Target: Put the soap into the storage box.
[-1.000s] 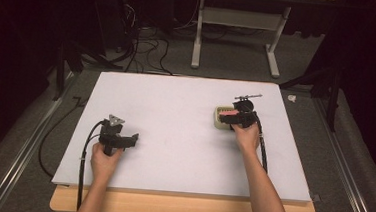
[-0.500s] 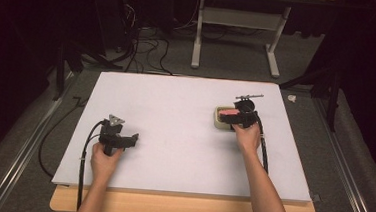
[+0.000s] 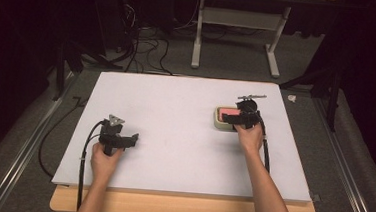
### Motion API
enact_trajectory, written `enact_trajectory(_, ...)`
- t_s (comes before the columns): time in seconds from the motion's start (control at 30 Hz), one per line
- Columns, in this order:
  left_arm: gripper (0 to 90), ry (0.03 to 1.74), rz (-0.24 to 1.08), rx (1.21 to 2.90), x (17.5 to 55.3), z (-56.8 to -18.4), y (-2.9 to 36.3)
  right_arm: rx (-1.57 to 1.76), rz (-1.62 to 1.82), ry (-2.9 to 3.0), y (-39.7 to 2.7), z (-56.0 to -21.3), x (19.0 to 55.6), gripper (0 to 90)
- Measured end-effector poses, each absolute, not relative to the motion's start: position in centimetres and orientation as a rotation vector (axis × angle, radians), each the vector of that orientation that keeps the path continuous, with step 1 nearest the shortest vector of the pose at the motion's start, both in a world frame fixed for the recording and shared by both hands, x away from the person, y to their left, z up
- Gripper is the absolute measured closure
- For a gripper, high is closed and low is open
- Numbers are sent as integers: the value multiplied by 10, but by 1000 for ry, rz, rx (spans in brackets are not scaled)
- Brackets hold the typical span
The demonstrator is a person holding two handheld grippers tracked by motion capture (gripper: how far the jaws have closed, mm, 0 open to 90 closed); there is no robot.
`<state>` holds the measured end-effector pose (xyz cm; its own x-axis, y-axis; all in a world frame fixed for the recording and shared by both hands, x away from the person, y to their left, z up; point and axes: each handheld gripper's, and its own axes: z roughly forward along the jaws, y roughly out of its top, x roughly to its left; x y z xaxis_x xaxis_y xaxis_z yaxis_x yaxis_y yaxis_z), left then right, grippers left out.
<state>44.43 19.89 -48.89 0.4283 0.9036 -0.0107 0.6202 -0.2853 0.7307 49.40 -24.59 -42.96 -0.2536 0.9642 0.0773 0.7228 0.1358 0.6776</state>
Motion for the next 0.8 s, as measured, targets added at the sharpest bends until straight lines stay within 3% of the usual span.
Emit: enact_trajectory(0.8, 158, 1282, 543, 2015, 444, -489, 199, 1466, 990, 2012, -243, -399, 468, 137)
